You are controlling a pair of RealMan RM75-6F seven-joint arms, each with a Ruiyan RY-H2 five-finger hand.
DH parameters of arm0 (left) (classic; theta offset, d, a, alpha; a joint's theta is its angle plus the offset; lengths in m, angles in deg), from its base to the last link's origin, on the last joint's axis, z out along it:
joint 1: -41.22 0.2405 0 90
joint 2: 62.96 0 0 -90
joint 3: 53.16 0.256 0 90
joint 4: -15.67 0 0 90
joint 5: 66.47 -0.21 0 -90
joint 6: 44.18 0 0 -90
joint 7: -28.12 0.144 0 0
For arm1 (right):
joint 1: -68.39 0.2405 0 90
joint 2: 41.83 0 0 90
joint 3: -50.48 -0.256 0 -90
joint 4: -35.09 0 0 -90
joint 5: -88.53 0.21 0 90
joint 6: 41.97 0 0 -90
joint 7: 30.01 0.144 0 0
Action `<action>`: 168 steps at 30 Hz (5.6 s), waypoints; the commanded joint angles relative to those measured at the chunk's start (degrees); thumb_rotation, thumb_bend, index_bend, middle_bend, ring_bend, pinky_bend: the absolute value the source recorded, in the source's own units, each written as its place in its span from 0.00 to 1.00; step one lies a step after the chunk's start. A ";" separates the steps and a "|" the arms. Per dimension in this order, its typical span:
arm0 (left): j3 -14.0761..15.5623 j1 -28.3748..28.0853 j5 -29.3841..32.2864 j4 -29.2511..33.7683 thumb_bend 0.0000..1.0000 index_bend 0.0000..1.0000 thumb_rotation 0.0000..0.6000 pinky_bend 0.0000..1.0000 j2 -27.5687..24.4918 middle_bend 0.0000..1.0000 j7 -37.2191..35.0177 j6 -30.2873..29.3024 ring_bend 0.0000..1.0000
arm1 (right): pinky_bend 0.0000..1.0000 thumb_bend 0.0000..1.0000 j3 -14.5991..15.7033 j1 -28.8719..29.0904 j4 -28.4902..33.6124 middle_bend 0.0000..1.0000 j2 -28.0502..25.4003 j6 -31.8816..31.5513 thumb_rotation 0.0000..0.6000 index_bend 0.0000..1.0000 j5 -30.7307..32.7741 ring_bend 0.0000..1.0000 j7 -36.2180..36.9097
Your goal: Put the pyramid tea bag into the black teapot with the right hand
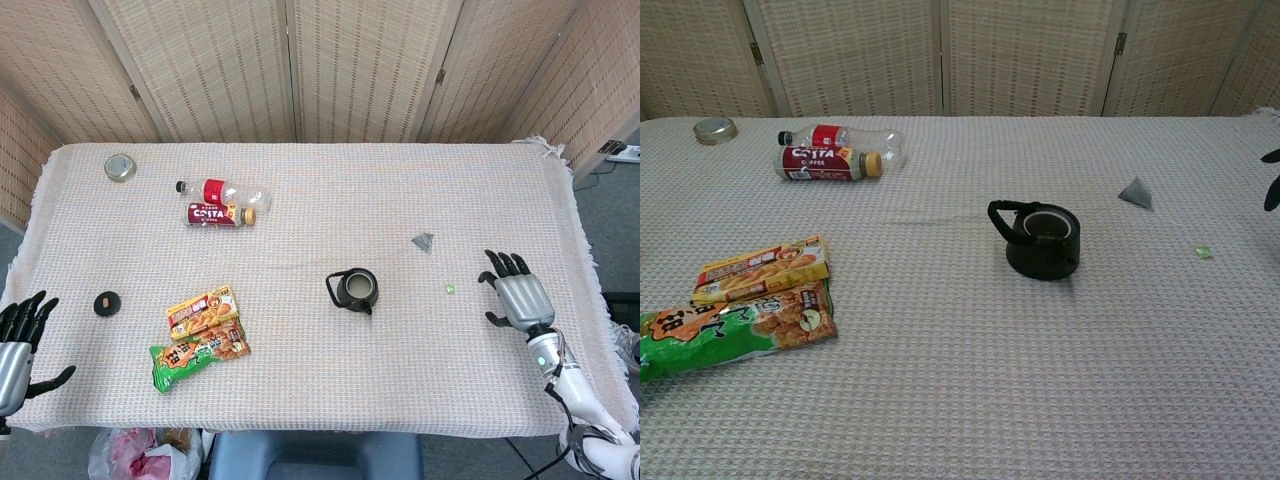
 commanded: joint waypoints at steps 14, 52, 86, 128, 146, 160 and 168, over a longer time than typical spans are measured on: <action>0.57 -0.21 -0.55 -0.09 0.20 0.00 1.00 0.06 -1.36 0.00 -2.92 0.80 0.00 | 0.00 0.17 -0.87 5.11 -9.12 0.00 8.74 4.41 1.00 0.41 4.32 0.00 -4.23; 0.60 -1.10 0.09 -1.48 0.20 0.00 1.00 0.06 -2.51 0.00 -6.83 2.67 0.00 | 0.00 0.20 -1.65 11.27 -19.35 0.00 16.12 11.20 1.00 0.50 9.78 0.00 -5.23; 0.47 -1.29 0.91 -1.81 0.20 0.00 1.00 0.06 -2.60 0.00 -7.43 3.12 0.00 | 0.00 0.21 -2.14 11.23 -16.05 0.00 14.24 7.78 1.00 0.56 9.21 0.00 -4.02; 0.78 -0.92 -0.25 -1.68 0.20 0.00 1.00 0.06 -3.25 0.00 -9.10 1.90 0.00 | 0.00 0.22 -11.47 15.13 28.28 0.00 -4.18 -14.75 1.00 0.56 10.06 0.00 -28.36; 1.00 -0.05 -1.45 -2.73 0.20 0.00 1.00 0.06 -4.19 0.00 -13.15 -0.02 0.00 | 0.00 0.22 -11.78 21.62 24.64 0.00 2.43 -13.53 1.00 0.56 13.98 0.00 -32.49; 1.08 0.38 -1.79 -2.88 0.20 0.00 1.00 0.06 -4.42 0.00 -14.22 -0.81 0.00 | 0.00 0.22 -10.37 23.00 22.92 0.00 4.37 -13.50 1.00 0.56 14.09 0.00 -32.31; 1.20 0.69 -1.96 -3.00 0.20 0.00 1.00 0.06 -4.52 0.00 -14.71 -1.22 0.00 | 0.00 0.22 -9.30 23.86 20.07 0.00 6.44 -12.52 1.00 0.56 14.70 0.00 -32.01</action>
